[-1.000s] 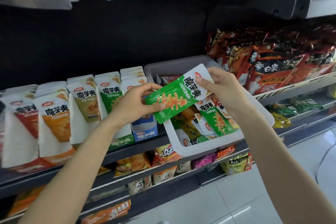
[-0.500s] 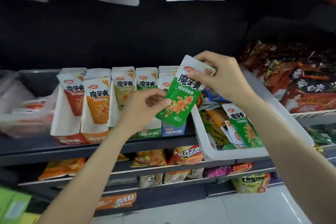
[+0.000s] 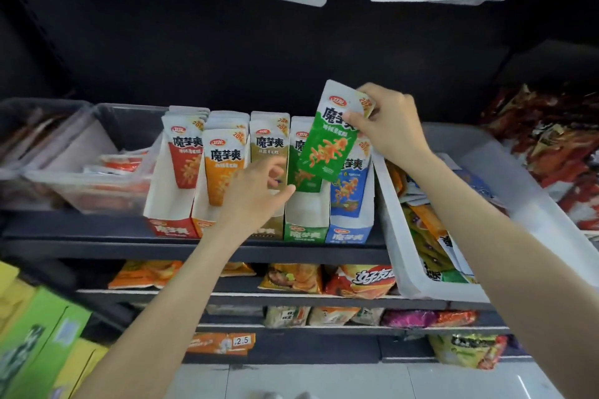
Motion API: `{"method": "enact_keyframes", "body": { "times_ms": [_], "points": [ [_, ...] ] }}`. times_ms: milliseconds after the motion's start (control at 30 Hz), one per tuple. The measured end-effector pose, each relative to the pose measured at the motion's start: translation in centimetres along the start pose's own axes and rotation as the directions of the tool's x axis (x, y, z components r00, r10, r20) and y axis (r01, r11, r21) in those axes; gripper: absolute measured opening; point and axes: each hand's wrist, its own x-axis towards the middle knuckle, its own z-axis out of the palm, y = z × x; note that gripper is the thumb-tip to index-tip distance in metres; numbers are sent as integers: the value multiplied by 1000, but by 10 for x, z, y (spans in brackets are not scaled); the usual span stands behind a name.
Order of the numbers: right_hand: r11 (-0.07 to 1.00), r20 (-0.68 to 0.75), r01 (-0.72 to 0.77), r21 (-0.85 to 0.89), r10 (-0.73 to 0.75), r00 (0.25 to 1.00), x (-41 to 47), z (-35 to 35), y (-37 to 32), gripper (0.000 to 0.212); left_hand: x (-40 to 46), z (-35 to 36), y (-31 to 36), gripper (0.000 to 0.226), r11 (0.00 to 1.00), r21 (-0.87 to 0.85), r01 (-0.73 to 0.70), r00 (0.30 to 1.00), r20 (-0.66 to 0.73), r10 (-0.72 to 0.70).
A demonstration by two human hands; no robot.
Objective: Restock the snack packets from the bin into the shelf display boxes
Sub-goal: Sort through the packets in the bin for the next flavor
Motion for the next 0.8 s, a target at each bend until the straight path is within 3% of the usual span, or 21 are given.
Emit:
{"method": "enact_keyframes", "body": {
  "times_ms": [200,500,700,800],
  "points": [
    [965,92,93,-245,-72,993,31,32,-19,25,7,14,-10,52,1000,14,-13,999,52,12],
    [881,270,203,-427,-91,959,31,67,-1,31,8,15,-15,51,1000,-7,4,998,61,-4],
    [899,214,216,-382,-141,967,27,71,15,36,7,11,-10,48,999,36,5,998,57,-7],
    [974,124,178,-142,-161,979,20,47,18,34,6,9,2,39,993,67,-93,988,-114,100]
  ]
}}
